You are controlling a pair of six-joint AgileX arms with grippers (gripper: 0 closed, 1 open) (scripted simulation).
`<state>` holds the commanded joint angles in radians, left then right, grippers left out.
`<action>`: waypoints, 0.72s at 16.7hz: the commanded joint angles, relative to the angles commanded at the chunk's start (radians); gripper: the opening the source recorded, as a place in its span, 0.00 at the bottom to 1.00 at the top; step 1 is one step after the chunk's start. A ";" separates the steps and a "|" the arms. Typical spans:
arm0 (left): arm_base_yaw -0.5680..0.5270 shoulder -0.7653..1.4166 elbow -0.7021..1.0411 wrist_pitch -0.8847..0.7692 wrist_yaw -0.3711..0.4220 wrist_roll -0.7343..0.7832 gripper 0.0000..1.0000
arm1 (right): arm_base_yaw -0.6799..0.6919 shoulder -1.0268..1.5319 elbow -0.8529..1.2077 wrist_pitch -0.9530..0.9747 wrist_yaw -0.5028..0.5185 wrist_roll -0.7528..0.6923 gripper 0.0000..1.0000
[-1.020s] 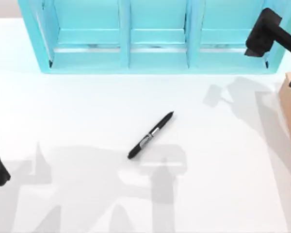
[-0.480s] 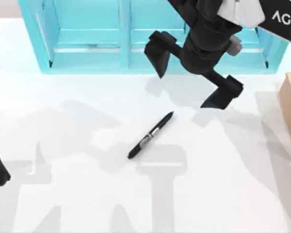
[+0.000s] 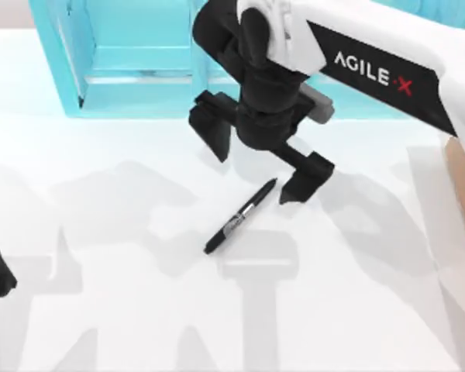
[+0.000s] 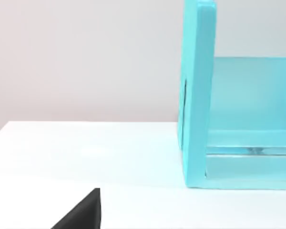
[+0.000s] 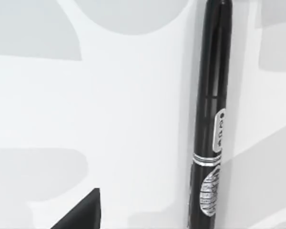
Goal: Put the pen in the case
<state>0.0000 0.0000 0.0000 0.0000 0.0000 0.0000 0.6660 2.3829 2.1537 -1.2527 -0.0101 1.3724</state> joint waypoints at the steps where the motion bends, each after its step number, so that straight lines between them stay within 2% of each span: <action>1: 0.000 0.000 0.000 0.000 0.000 0.000 1.00 | 0.000 0.000 0.000 0.000 0.000 0.000 1.00; 6: 0.000 0.000 0.000 0.000 0.000 0.000 1.00 | -0.004 0.005 -0.016 0.019 0.000 -0.002 1.00; 12: 0.000 0.000 0.000 0.000 0.000 0.000 1.00 | 0.002 0.090 -0.152 0.252 0.001 0.002 1.00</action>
<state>0.0000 0.0000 0.0000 0.0000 0.0000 0.0000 0.6680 2.4732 2.0013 -1.0005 -0.0087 1.3747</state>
